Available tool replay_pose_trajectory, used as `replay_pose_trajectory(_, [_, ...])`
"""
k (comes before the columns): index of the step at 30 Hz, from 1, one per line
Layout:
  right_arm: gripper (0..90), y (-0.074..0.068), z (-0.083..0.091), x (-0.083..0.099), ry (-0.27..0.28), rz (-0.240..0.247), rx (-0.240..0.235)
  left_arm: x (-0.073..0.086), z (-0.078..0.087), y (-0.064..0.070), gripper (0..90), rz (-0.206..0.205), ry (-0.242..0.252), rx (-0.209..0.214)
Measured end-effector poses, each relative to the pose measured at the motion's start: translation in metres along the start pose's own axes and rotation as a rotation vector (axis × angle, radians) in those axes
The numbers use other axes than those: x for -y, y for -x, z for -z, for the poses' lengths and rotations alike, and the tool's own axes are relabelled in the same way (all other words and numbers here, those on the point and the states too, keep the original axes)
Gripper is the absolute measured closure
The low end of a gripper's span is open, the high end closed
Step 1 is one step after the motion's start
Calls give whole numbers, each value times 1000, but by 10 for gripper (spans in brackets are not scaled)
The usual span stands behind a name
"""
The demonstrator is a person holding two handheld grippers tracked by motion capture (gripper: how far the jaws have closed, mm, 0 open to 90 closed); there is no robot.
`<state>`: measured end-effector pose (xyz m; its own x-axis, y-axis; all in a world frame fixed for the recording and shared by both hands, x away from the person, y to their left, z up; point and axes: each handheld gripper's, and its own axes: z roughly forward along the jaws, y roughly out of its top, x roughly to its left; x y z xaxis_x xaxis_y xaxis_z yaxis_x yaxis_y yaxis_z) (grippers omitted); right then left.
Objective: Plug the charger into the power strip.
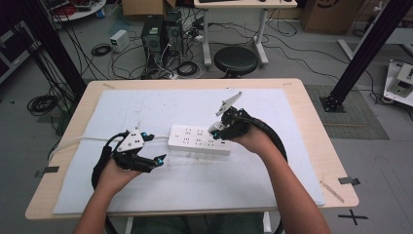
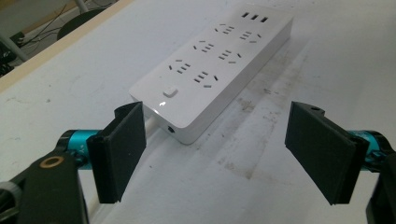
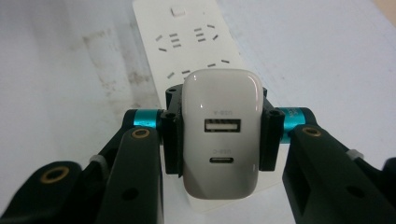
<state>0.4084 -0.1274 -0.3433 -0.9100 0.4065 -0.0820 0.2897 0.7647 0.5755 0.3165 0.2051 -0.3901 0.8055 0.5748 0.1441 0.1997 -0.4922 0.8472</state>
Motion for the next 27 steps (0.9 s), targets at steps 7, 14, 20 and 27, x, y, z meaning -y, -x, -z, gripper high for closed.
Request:
replay_pose_trajectory(7, [632, 17, -18, -19, -114, 82, -61, 5, 2, -3, 205, 7, 1, -4])
replay_pose_trajectory(14, [632, 26, -38, -28, -210, 135, -90, 11, 6, -8, 205, 16, -6, -4])
replay_pose_trajectory(20, [633, 30, -45, -34, -265, 159, -113, 15, 8, -11, 205, 23, -3, -5])
replay_pose_trajectory(27, [633, 32, -46, -40, -308, 188, -115, 17, 9, -14, 205, 26, -7, -6])
